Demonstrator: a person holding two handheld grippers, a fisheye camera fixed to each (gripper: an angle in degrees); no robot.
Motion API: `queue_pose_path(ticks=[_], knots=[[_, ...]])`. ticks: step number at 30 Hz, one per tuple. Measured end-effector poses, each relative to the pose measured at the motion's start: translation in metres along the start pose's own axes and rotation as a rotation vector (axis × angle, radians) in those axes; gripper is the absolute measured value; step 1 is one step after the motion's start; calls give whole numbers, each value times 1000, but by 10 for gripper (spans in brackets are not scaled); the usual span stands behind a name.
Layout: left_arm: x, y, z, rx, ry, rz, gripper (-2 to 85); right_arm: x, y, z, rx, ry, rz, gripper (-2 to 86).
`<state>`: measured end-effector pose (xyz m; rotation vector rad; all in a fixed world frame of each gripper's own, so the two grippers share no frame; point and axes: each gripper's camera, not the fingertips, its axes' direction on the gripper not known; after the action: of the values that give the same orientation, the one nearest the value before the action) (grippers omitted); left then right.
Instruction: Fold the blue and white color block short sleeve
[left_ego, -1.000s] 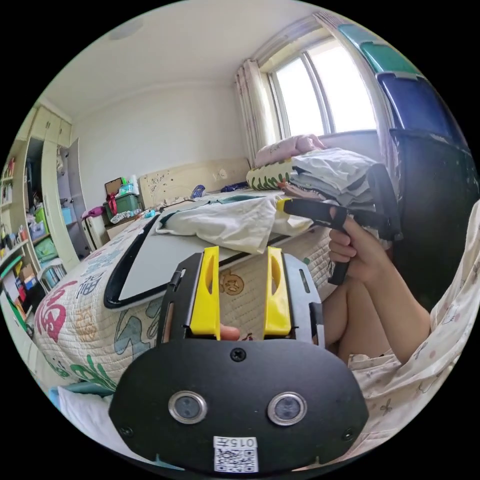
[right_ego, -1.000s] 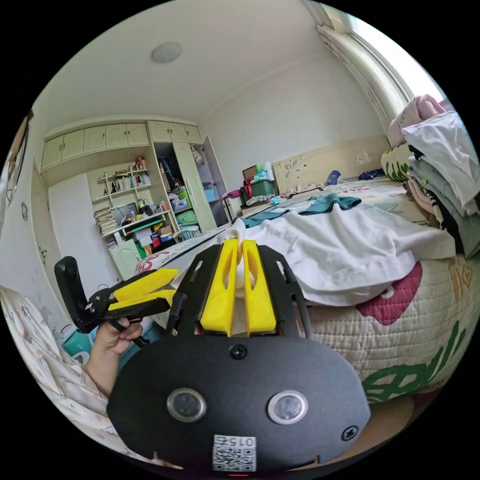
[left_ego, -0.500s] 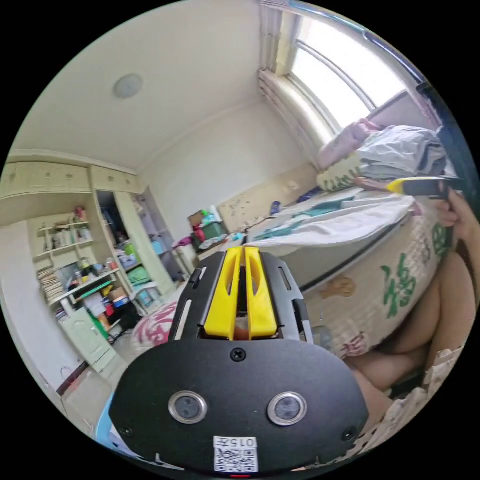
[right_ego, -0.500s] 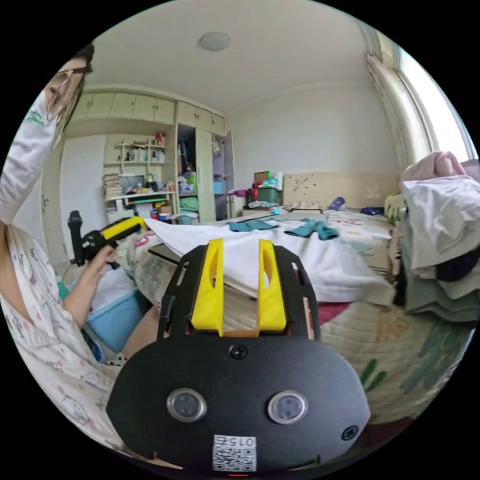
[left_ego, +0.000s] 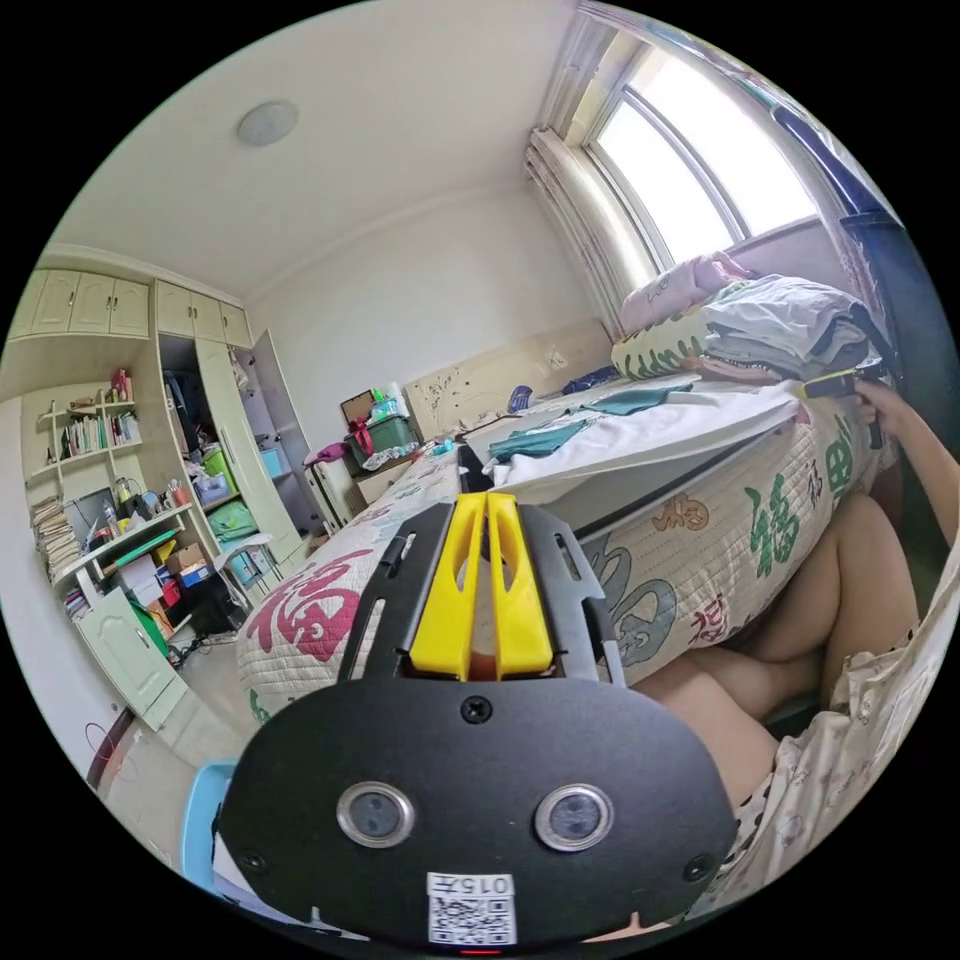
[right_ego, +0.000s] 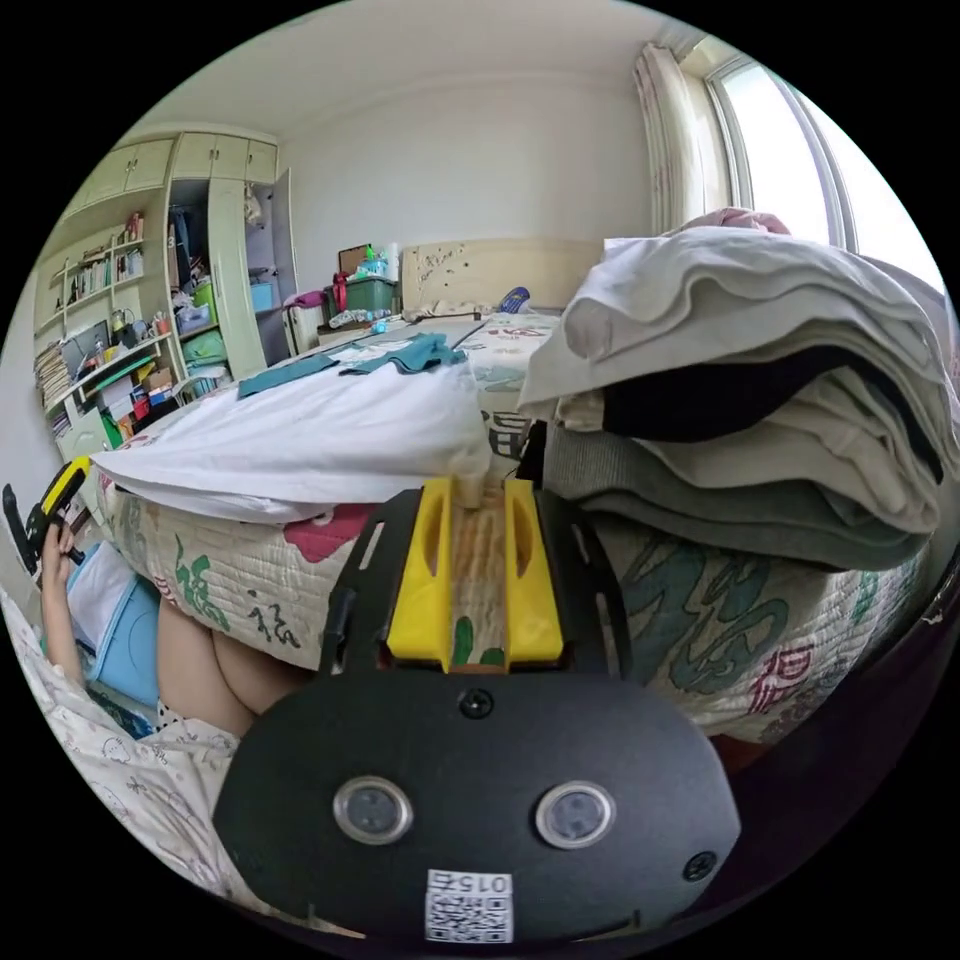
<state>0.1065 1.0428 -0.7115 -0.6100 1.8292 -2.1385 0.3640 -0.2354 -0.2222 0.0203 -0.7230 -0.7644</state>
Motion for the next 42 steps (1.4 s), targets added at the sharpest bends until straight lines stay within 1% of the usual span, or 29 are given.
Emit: queue_pose_path(ticks=[1, 7, 11, 13, 14, 18, 21, 24, 27, 29, 30, 31, 32, 33, 35, 37, 38, 40, 41, 42], knots=[[-1, 1, 0, 2, -1, 2, -1, -1, -4, -9, 31, -69, 22, 8], [-9, 7, 12, 30, 0, 5, -1, -33, -40, -83, 236, -188, 20, -5], [-16, 10, 28, 43, -28, 8, -2, -62, -58, -116, 279, -220, -23, -6], [-25, 17, 44, 30, -137, -3, -2, -77, -60, -126, 278, -239, -36, -6], [-29, 19, 48, 31, -144, -16, -2, -81, -59, -127, 277, -242, -35, -6], [-52, 50, 80, 11, -41, -85, -2, -101, -28, -128, 227, -263, -14, -5], [-40, 80, 115, -62, 11, -37, -1, -111, 9, -119, 143, -288, 23, -4], [-26, 109, 150, -127, 69, -7, -1, -122, 46, -115, 70, -267, 57, -1], [-24, 133, 186, -163, 113, -30, 0, -135, 68, -117, 29, -270, 49, 13], [-36, 143, 206, -163, 113, -87, 2, -146, 69, -125, 12, -185, 7, 33], [-48, 148, 215, -135, 105, -140, 4, -154, 64, -133, 12, -88, -23, 49], [-62, 146, 224, -90, 107, -182, 7, -165, 55, -142, 47, -6, -59, 60], [-67, 143, 230, -67, 114, -189, 8, -172, 49, -146, 71, 17, -89, 62], [-73, 127, 248, -33, 137, -171, 11, -188, 32, -147, 100, 23, -166, 65], [-66, 88, 292, -20, 188, -77, 16, -214, -3, -132, 89, -47, -275, 68], [-35, 28, 381, -25, 329, 73, 28, -253, -50, -86, 63, -202, -409, 72], [-25, 13, 409, -33, 376, 104, 31, -263, -62, -71, 54, -244, -440, 73], [23, -43, 530, -86, 553, 170, 62, -298, -108, 0, -20, -395, -478, 78], [35, -55, 562, -104, 587, 163, 72, -307, -119, 21, -46, -427, -479, 80], [60, -79, 628, -150, 640, 146, 86, -323, -138, 62, -103, -460, -478, 86]])
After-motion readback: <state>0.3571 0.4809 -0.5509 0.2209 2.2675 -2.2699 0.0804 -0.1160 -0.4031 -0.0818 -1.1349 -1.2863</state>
